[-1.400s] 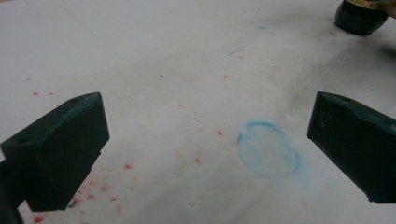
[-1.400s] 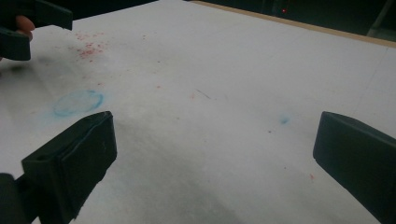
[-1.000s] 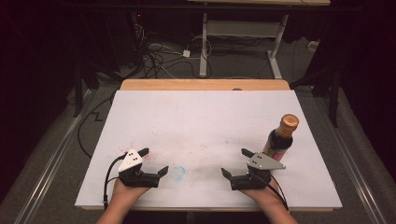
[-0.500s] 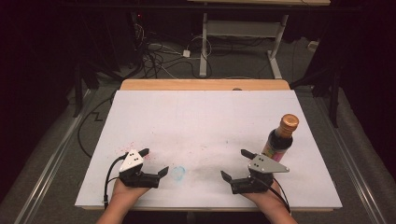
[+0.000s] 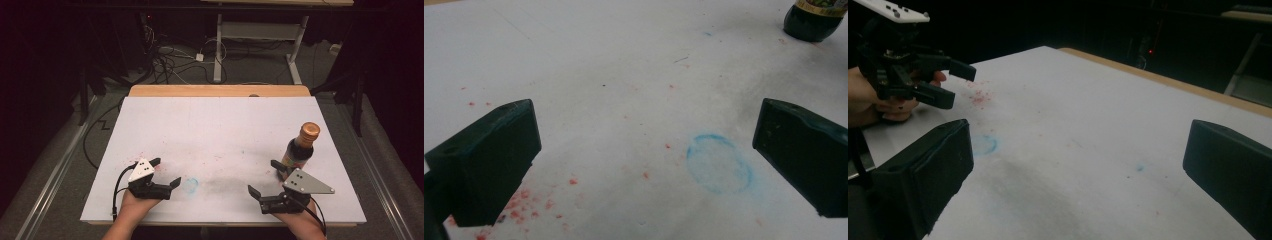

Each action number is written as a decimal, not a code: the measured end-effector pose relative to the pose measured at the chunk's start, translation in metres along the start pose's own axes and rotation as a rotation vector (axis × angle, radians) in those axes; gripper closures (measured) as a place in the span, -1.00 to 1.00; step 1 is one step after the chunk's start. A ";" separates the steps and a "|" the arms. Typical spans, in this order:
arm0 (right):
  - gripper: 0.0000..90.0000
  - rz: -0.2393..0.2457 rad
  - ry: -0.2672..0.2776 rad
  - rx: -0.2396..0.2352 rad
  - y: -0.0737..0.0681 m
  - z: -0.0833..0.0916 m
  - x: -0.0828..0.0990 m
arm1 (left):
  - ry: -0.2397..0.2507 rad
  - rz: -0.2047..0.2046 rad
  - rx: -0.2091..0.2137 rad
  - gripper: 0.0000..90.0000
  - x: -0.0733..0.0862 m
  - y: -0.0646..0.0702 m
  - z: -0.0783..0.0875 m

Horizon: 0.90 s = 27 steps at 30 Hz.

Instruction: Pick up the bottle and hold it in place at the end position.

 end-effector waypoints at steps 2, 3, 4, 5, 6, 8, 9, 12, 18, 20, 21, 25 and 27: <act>-0.98 -0.004 0.023 0.023 0.004 0.010 -0.005 | -0.003 -0.001 0.000 -1.00 0.000 0.000 0.000; -0.98 -0.004 0.023 0.023 0.004 0.010 -0.005 | -0.004 -0.002 0.000 -1.00 0.000 0.000 0.000; -0.97 -0.012 0.036 0.040 0.008 0.017 -0.008 | -0.003 -0.001 0.001 -1.00 0.000 0.000 0.000; -0.97 -0.012 0.036 0.040 0.008 0.017 -0.008 | -0.003 0.002 0.000 -1.00 0.000 0.000 0.000; -0.97 -0.014 0.045 0.059 0.012 0.024 -0.011 | -0.003 0.001 0.000 -1.00 0.000 0.000 0.000; -0.97 -0.023 0.049 0.080 0.017 0.029 -0.012 | -0.002 0.002 0.001 -1.00 0.000 -0.001 -0.001; -0.97 -0.023 0.049 0.080 0.017 0.029 -0.012 | -0.002 0.002 0.002 -1.00 0.000 -0.001 -0.001; -0.97 -0.033 0.054 0.127 0.029 0.039 -0.013 | -0.004 0.003 0.003 -1.00 -0.001 -0.001 -0.002; -0.96 -0.041 0.050 0.194 0.043 0.051 -0.011 | 0.000 0.008 0.005 -1.00 -0.002 -0.001 -0.003; -0.97 -0.046 0.048 0.213 0.048 0.053 -0.010 | 0.000 0.009 0.004 -1.00 -0.002 -0.002 -0.003; -0.97 -0.046 0.048 0.213 0.048 0.053 -0.010 | 0.000 0.009 0.004 -1.00 -0.002 -0.002 -0.003; -0.97 -0.061 0.037 0.249 0.060 0.056 -0.005 | 0.003 0.010 0.003 -1.00 -0.002 -0.002 -0.002; -0.97 -0.067 0.028 0.263 0.064 0.056 -0.003 | 0.000 0.007 0.002 -1.00 -0.002 -0.002 -0.002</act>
Point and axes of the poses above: each handheld gripper's, and its own axes: z roughly backward along the jaws, x roughly out of its underside, y roughly to its right, the point moved 1 cm from there along -z, roughly forward along the jaws, and after that the axes turned 5 degrees about x, right-handed, at the moved point
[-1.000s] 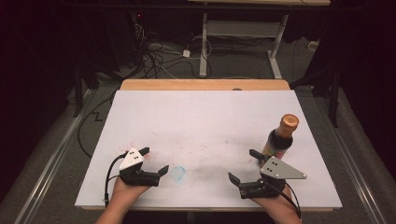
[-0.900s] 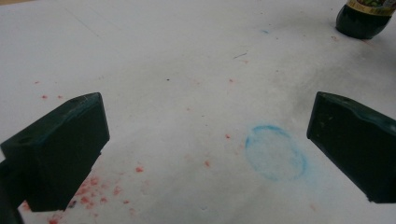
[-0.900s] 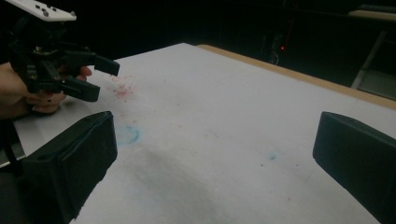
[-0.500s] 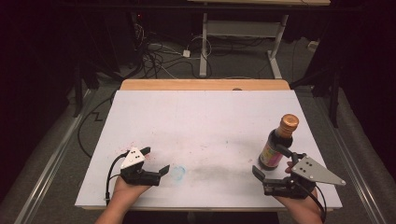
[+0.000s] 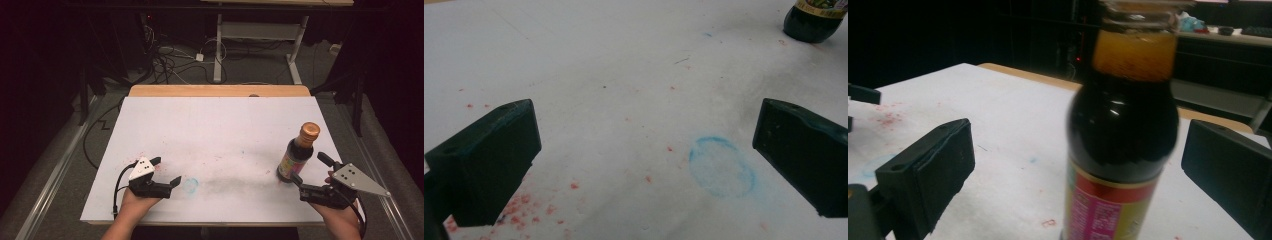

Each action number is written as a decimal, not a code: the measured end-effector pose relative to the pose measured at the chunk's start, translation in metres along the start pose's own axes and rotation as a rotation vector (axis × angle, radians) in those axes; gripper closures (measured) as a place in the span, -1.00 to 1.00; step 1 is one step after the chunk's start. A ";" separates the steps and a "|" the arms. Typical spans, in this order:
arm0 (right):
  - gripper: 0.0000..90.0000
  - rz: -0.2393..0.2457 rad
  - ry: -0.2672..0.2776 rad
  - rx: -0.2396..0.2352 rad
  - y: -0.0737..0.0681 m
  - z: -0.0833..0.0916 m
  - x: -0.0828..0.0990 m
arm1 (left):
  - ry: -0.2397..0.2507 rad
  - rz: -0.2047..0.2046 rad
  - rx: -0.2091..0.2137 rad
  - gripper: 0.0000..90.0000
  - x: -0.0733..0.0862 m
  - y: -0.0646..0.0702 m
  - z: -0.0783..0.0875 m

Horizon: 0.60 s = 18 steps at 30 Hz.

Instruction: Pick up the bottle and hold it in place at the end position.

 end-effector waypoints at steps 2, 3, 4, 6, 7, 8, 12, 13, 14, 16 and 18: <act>-0.97 -0.009 -0.009 0.011 0.004 -0.002 0.003 | -0.002 0.000 -0.003 -1.00 0.000 -0.001 0.000; -0.97 -0.014 -0.013 0.011 0.007 -0.003 0.004 | -0.002 0.001 -0.004 -1.00 0.000 -0.001 0.000; -0.97 -0.017 -0.020 0.013 0.008 -0.004 0.006 | 0.000 0.004 -0.005 -1.00 0.000 -0.002 0.001; -0.96 -0.023 -0.035 0.017 0.012 -0.008 0.010 | 0.002 0.004 -0.007 -1.00 0.000 -0.002 0.001; -0.97 -0.024 -0.044 0.018 0.013 -0.010 0.013 | 0.001 0.005 -0.008 -1.00 0.000 -0.003 0.001; -0.97 -0.024 -0.044 0.018 0.013 -0.010 0.013 | 0.001 0.005 -0.009 -1.00 0.000 -0.003 0.001; -0.96 -0.048 -0.084 0.017 0.021 -0.021 0.024 | 0.001 0.005 -0.012 -1.00 0.000 -0.004 0.003; -0.96 -0.056 -0.091 0.016 0.022 -0.023 0.026 | 0.001 0.005 -0.012 -1.00 0.000 -0.004 0.003; -0.96 -0.061 -0.098 0.016 0.023 -0.025 0.027 | 0.002 0.007 -0.014 -1.00 0.000 -0.004 0.004; -0.95 -0.064 -0.111 0.018 0.025 -0.029 0.031 | 0.001 0.007 -0.015 -1.00 0.001 -0.005 0.004; -0.95 -0.068 -0.120 0.016 0.026 -0.032 0.033 | 0.000 0.006 -0.016 -1.00 0.001 -0.005 0.005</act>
Point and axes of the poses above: each handheld gripper's, and its own axes: z roughly backward along the jaws, x roughly out of its underside, y roughly to its right, the point moved 1 cm from there along -z, roughly forward along the jaws, and after that the axes turned 5 degrees about x, right-handed, at the moved point
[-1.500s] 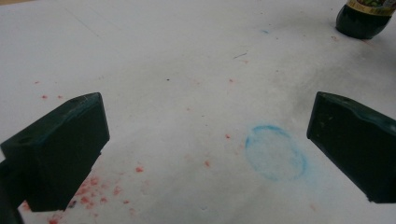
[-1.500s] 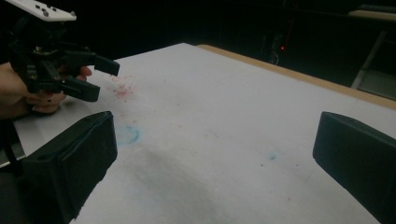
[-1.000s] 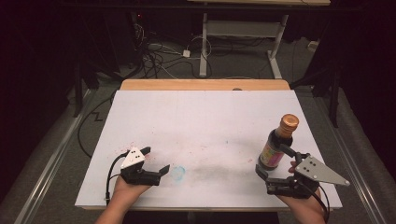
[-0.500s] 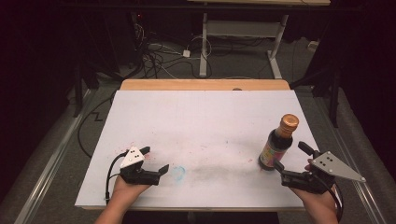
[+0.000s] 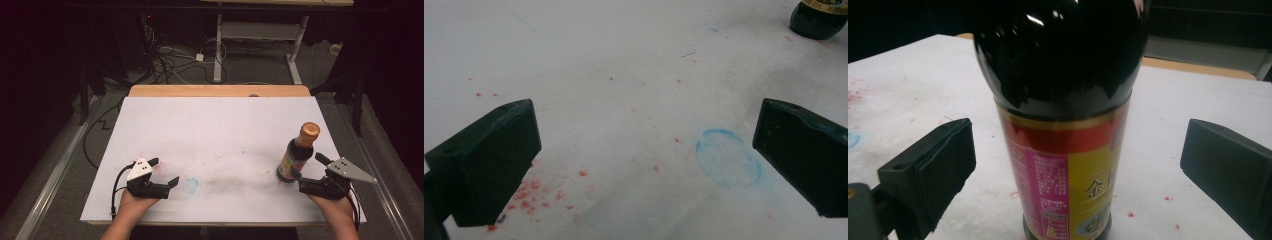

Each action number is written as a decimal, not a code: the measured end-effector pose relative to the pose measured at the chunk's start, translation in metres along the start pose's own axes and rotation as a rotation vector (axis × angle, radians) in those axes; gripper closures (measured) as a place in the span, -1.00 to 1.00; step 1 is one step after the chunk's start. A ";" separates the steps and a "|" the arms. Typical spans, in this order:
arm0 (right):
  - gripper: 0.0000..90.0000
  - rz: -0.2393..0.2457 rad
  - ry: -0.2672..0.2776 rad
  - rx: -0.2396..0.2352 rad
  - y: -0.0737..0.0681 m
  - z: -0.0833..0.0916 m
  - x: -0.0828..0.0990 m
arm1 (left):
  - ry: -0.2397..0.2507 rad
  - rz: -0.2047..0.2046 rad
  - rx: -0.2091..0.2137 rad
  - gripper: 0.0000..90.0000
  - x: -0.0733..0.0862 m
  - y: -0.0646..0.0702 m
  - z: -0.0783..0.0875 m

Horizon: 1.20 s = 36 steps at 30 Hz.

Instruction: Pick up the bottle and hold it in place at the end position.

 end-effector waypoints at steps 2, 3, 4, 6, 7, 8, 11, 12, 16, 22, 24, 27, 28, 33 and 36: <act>-0.93 -0.006 -0.008 -0.007 0.001 -0.003 0.002 | 0.001 0.002 0.000 -1.00 0.000 0.000 0.001; -0.91 -0.008 -0.011 -0.009 0.001 -0.005 0.003 | 0.003 0.004 0.000 -1.00 0.000 0.000 0.001; -0.90 -0.011 -0.016 -0.012 0.001 -0.007 0.004 | 0.003 0.004 0.000 -1.00 0.000 0.000 0.001; -0.85 -0.014 -0.026 -0.027 0.002 -0.010 0.005 | 0.000 0.001 -0.003 -1.00 0.000 -0.001 0.002; -0.83 -0.015 -0.029 -0.032 0.001 -0.011 0.005 | -0.001 -0.001 -0.004 -1.00 0.001 -0.001 0.002; -0.79 -0.016 -0.030 -0.036 0.001 -0.012 0.006 | -0.001 -0.001 -0.005 -1.00 0.001 0.000 0.003; -0.71 -0.017 -0.033 -0.047 0.001 -0.017 0.007 | -0.001 -0.005 -0.004 -1.00 0.002 0.000 0.003; -0.68 -0.027 -0.038 -0.051 0.001 -0.019 0.007 | -0.005 -0.012 -0.004 -1.00 0.002 0.000 0.004; -0.61 -0.020 -0.041 -0.062 0.002 -0.024 0.008 | 0.001 -0.014 -0.005 -1.00 0.002 0.000 0.006; -0.47 -0.010 -0.040 -0.068 0.000 -0.029 0.006 | 0.002 -0.025 -0.007 -1.00 0.002 0.003 0.010; -0.42 -0.009 -0.038 -0.073 0.000 -0.031 0.005 | 0.001 -0.026 -0.007 -1.00 0.002 0.003 0.011; -0.36 0.002 -0.034 -0.070 -0.001 -0.032 0.004 | 0.000 -0.022 -0.010 -1.00 0.003 0.003 0.013; -0.35 0.002 -0.034 -0.069 -0.001 -0.032 0.004 | -0.002 -0.025 -0.011 -1.00 0.003 0.002 0.013; -0.31 0.022 -0.030 -0.055 -0.002 -0.031 0.004 | 0.005 -0.019 -0.011 -1.00 0.002 0.002 0.015; -0.30 0.029 -0.031 -0.052 -0.002 -0.031 0.004 | 0.004 -0.019 -0.010 -1.00 0.002 0.002 0.016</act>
Point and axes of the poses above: each handheld gripper's, and its own axes: z roughly backward along the jaws, x roughly out of its underside, y roughly to its right, the point moved 1 cm from there along -z, roughly forward along the jaws, and after that the axes turned 5 degrees about x, right-handed, at the moved point
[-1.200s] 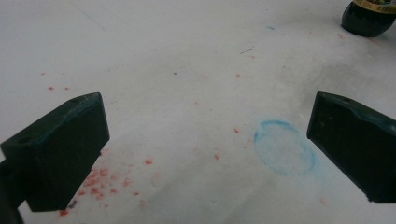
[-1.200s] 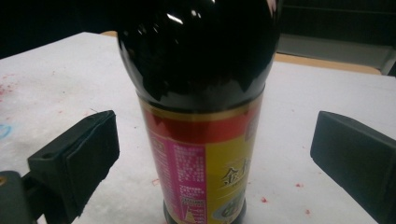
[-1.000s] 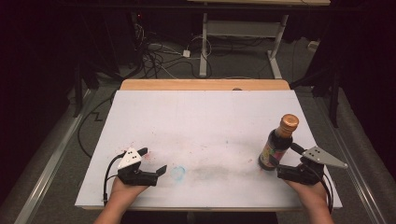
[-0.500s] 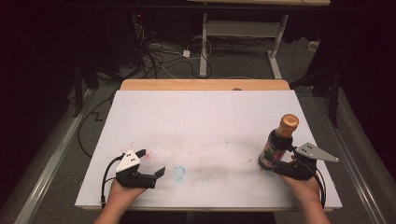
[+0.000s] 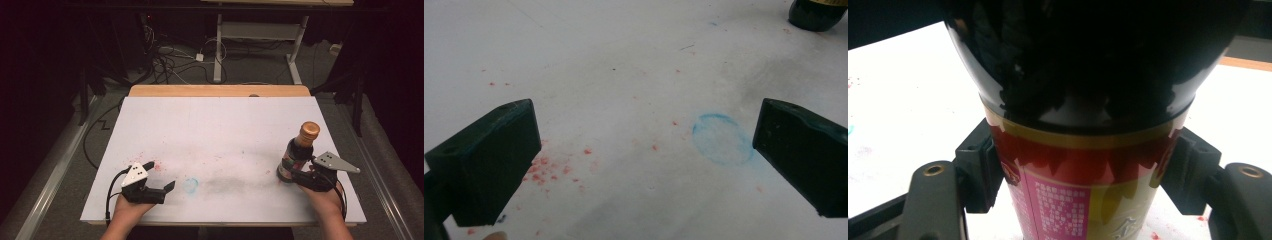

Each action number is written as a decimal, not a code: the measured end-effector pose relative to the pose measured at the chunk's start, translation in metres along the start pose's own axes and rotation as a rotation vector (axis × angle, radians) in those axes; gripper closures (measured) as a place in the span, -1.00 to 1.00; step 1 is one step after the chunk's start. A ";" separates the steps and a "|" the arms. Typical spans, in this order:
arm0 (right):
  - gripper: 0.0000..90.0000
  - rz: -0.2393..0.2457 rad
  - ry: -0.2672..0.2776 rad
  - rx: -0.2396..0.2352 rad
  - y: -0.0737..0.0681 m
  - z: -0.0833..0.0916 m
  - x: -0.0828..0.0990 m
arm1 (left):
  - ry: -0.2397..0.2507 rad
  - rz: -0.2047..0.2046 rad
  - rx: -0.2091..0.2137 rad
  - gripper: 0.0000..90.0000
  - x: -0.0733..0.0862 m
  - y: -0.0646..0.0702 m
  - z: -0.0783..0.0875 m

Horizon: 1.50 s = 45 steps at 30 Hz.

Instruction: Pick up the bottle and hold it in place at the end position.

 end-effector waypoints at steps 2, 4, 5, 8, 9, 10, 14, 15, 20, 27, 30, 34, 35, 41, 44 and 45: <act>-0.29 -0.005 0.001 0.003 0.000 0.000 0.000 | 0.000 0.000 0.001 -1.00 0.000 0.000 0.000; -0.29 -0.005 0.002 0.004 -0.001 0.000 0.000 | 0.000 0.000 0.003 -1.00 0.000 0.000 0.000; -0.29 -0.001 0.003 0.004 0.000 0.000 0.000 | -0.001 -0.001 0.004 -1.00 0.000 0.000 0.000; -0.28 0.006 0.003 0.010 -0.001 0.001 0.000 | 0.004 0.001 0.006 -1.00 -0.001 0.000 0.000; -0.28 0.010 0.003 0.010 -0.002 0.001 -0.001 | 0.006 0.002 0.006 -1.00 -0.001 0.000 0.000; -0.28 0.010 0.001 0.011 -0.002 0.000 -0.001 | 0.007 0.003 0.008 -1.00 -0.002 0.000 0.001; -0.28 0.008 -0.001 0.011 -0.003 -0.001 -0.003 | 0.006 0.003 0.008 -1.00 -0.002 0.000 0.001; -0.28 0.007 -0.001 0.007 -0.004 -0.001 -0.003 | 0.008 0.004 0.009 -1.00 -0.002 0.000 0.001; -0.28 0.024 0.007 0.001 -0.011 -0.006 -0.010 | 0.008 0.005 0.008 -1.00 -0.002 0.000 0.001; -0.28 0.039 0.019 -0.020 -0.025 -0.021 -0.021 | 0.008 0.013 0.008 -1.00 -0.002 -0.001 0.000; -0.28 0.053 0.016 -0.033 -0.031 -0.031 -0.026 | 0.008 0.016 0.011 -1.00 -0.002 -0.001 -0.001; -0.29 0.070 0.021 -0.049 -0.041 -0.049 -0.035 | 0.011 0.020 0.013 -1.00 -0.003 -0.002 -0.001; -0.29 0.068 0.017 -0.054 -0.043 -0.053 -0.037 | 0.011 0.021 0.014 -1.00 -0.003 -0.003 -0.001; -0.29 0.065 0.017 -0.082 -0.058 -0.081 -0.047 | 0.014 0.025 0.013 -1.00 -0.004 -0.003 0.000; -0.29 0.063 0.013 -0.093 -0.066 -0.095 -0.052 | 0.015 0.024 0.014 -1.00 -0.004 -0.003 0.001; -0.29 0.071 0.013 -0.098 -0.067 -0.100 -0.053 | 0.016 0.025 0.014 -1.00 -0.004 -0.003 0.001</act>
Point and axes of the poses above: each handheld gripper's, and its own axes: z roughly backward along the jaws, x roughly out of its underside, y roughly to its right, the point moved 1 cm from there along -z, roughly forward along the jaws, and after that the axes turned 5 degrees about x, right-handed, at the moved point
